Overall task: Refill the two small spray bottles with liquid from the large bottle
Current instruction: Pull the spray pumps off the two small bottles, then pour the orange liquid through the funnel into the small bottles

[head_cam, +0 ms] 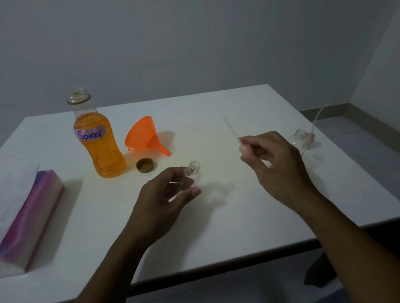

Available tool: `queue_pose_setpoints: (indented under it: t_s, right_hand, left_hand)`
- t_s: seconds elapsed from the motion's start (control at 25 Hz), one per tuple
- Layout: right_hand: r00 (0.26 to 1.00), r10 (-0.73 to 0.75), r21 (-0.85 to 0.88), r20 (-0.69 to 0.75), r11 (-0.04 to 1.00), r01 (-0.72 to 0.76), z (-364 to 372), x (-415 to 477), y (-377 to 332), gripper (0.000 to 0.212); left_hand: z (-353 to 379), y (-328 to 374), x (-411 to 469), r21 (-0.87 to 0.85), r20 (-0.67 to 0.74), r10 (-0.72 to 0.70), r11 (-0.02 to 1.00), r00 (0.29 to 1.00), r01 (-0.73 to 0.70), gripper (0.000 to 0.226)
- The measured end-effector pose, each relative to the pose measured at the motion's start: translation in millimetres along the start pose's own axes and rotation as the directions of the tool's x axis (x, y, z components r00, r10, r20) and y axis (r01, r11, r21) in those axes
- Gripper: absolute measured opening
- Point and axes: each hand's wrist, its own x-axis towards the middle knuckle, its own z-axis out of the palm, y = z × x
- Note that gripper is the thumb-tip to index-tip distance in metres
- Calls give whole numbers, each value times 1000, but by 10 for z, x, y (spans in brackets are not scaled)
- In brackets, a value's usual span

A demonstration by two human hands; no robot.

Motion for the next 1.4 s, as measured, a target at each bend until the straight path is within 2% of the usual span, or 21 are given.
queue_pose_setpoints:
  t_s: [0.08, 0.2, 0.36, 0.72, 0.84, 1.0, 1.08, 1.2, 1.32, 1.4]
  right_hand:
    - [994, 84, 33, -75, 996, -82, 96, 69, 45, 23]
    - [980, 136, 43, -143, 990, -131, 278, 116, 161, 19]
    - [985, 136, -26, -108, 990, -140, 449, 150, 334, 13]
    - [977, 207, -44, -60, 977, -210, 436, 219, 475, 34]
    - [973, 230, -30, -28, 973, -231, 366, 168, 474, 45]
    - [963, 267, -52, -24, 962, -268, 177, -82, 373, 38]
    - [978, 200, -66, -55, 977, -204, 52, -221, 270, 32]
    - [996, 8, -43, -88, 999, -12, -63, -412, 21, 29]
    - [984, -176, -8, -24, 984, 176, 89, -587, -261, 26]
    - [972, -230, 30, 58, 973, 228, 330, -636, -441, 24]
  left_hand:
    - [102, 11, 29, 4, -33, 23, 1000, 999, -23, 43]
    - [290, 70, 135, -25, -64, 23, 999, 998, -25, 41]
    - [476, 101, 254, -80, -61, 8, 997, 998, -13, 43]
    - [571, -43, 333, 11, -39, 10, 1000, 999, -10, 47]
    - [522, -48, 292, 17, 19, -33, 999, 999, 33, 60]
    - [396, -91, 124, 41, 38, -103, 994, 994, 101, 75]
    - [290, -84, -19, 158, 65, -135, 980, 989, 124, 71]
    - [-5, -36, -248, 260, 44, -170, 954, 985, 153, 58]
    - [-383, -86, -336, 257, -166, -98, 956, 981, 139, 45]
    - [-611, -175, -303, 165, -364, -117, 968, 924, 187, 40]
